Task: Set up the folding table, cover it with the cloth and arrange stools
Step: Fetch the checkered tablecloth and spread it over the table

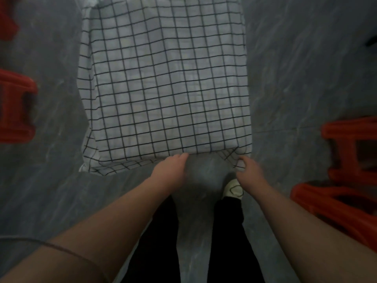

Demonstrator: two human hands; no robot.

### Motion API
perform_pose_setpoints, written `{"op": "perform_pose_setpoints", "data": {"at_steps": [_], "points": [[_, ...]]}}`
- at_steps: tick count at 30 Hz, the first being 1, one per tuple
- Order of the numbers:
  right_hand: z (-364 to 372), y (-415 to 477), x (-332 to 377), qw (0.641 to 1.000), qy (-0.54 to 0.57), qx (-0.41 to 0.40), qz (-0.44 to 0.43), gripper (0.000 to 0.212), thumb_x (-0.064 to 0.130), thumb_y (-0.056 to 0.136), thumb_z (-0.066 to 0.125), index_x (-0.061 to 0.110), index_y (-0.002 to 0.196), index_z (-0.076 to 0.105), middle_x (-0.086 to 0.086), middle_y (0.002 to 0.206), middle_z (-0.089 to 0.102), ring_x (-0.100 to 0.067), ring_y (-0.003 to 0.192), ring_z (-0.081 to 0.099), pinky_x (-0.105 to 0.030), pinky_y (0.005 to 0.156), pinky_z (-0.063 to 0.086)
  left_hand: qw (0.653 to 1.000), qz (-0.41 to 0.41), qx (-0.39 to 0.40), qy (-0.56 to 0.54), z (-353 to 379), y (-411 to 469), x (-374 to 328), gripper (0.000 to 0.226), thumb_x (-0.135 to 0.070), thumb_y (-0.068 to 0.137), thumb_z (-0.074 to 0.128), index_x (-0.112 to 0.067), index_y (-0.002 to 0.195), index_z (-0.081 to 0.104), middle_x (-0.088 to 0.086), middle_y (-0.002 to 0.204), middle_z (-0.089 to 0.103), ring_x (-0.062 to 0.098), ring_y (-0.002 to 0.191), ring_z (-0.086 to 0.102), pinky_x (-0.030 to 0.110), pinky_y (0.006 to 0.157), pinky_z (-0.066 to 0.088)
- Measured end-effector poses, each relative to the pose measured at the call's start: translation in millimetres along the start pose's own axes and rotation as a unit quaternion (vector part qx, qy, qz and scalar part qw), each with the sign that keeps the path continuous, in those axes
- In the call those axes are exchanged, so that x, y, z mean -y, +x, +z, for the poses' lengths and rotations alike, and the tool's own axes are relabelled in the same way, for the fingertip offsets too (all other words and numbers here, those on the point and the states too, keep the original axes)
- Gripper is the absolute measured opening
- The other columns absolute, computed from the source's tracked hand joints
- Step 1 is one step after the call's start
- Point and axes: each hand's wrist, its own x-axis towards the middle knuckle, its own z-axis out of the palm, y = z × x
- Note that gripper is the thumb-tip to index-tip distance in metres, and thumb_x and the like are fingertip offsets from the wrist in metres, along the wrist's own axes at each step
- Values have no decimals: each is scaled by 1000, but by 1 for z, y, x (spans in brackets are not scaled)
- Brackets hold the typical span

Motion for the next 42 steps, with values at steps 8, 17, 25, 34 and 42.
{"op": "perform_pose_setpoints", "data": {"at_steps": [8, 17, 25, 34, 42], "points": [[-46, 33, -66, 997, 64, 9, -33, 53, 2, 87, 57, 9, 140, 52, -15, 141, 53, -29, 130, 49, -29, 105, 36, 1000, 11, -24, 3, 13, 37, -108, 56, -20, 93, 51, -19, 147, 37, 7, 143, 49, 29, 129, 47, 44, 102, 44], [-72, 96, -91, 967, 253, 13, -13, 36, 14, 98, 60, 4, 132, 55, -6, 122, 58, -15, 115, 53, -20, 92, 38, 975, 86, -147, 141, 19, 93, -162, 68, -18, 95, 55, -30, 154, 23, 2, 167, 9, 27, 153, -7, 48, 125, 5], [-20, 162, -71, 926, 350, 123, 61, 46, 42, 100, 55, 9, 131, 57, -9, 126, 62, -24, 115, 59, -37, 99, 49, 955, 108, -125, 245, 36, 146, -138, 65, -41, 89, 64, -33, 147, 35, 5, 168, -3, 33, 151, -20, 71, 113, -6], [5, 177, -81, 742, 625, 215, 112, 25, 10, 94, 56, 0, 118, 61, -22, 112, 67, -32, 97, 67, -43, 90, 53, 931, 167, -230, 230, 56, 161, -116, 59, -34, 78, 68, -25, 135, 55, 8, 165, 17, 37, 153, 2, 72, 114, 4], [41, 191, -93, 839, 504, 142, 150, 19, 13, 90, 67, 13, 107, 61, -22, 110, 66, -29, 92, 63, -40, 76, 51, 927, 173, -234, 235, 60, 164, -113, 48, -34, 79, 64, -26, 126, 59, 7, 165, 20, 38, 153, 4, 73, 112, 6]]}}
